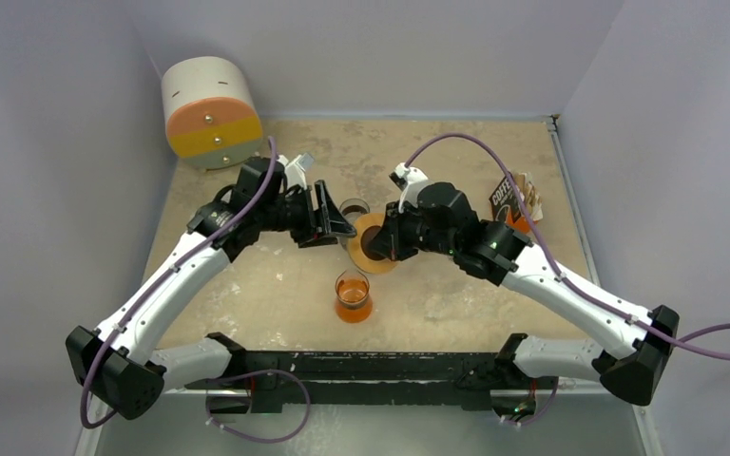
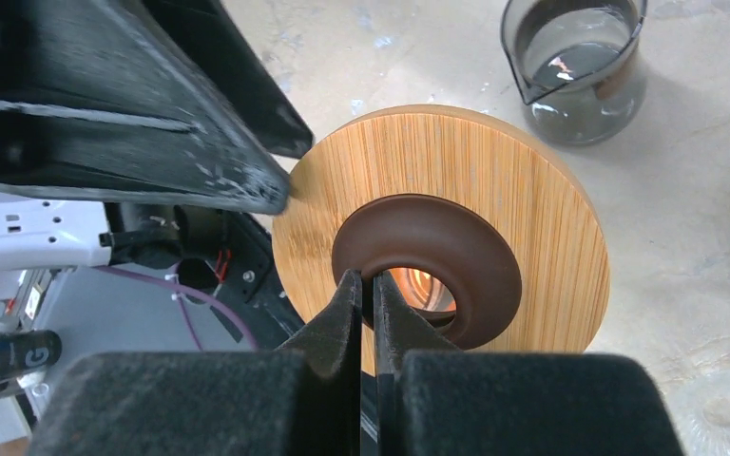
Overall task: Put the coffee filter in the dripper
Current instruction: Adjust the dripper holder.
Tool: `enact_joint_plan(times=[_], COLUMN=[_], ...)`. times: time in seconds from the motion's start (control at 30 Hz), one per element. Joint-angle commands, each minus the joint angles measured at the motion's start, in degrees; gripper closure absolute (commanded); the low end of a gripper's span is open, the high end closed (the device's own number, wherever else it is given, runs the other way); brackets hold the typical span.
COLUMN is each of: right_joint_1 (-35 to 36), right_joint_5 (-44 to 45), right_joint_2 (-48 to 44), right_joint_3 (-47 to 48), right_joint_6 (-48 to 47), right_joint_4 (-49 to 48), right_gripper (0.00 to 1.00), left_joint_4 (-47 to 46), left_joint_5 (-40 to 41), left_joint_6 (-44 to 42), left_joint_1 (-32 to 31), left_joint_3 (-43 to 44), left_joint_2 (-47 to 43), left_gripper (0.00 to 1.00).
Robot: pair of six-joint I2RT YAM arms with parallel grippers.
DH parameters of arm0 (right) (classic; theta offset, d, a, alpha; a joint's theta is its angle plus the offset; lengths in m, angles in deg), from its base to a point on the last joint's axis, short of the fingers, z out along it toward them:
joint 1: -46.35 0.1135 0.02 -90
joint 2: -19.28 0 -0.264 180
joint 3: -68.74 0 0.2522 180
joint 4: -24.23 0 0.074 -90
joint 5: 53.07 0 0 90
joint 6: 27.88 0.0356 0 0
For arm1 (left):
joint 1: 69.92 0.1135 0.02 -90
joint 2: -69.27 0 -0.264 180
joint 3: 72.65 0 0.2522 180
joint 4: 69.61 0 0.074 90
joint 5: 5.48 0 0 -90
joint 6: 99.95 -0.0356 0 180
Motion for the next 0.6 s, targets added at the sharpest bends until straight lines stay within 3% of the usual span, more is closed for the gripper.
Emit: enact_joint_plan(times=[0.0,0.3,0.57], right_joint_1=[2.2,4.1,4.3], right_joint_5=[-0.3,1.8,2.3], right_joint_2=[-1.1,-0.8,-1.8], right_joint_3=[4.2,5.2,5.2], right_joint_6=[-1.4,-1.1,-0.1], right_joint_4=[-3.5,-3.1,-3.2], right_gripper=[1.0,1.0,1.0], left_joint_4=[-7.9,-11.3,-12.1], left_joint_5=[-7.6,-10.2,-11.9], left_joint_6=[4.4,6.5,6.3], left_joint_1=[0.3,0.3,0.3], left_joint_3=[-2.6,-5.5,-5.8], left_joint_2=[-2.7,-4.7,-4.9], left_gripper=[0.44,0.55,0.9])
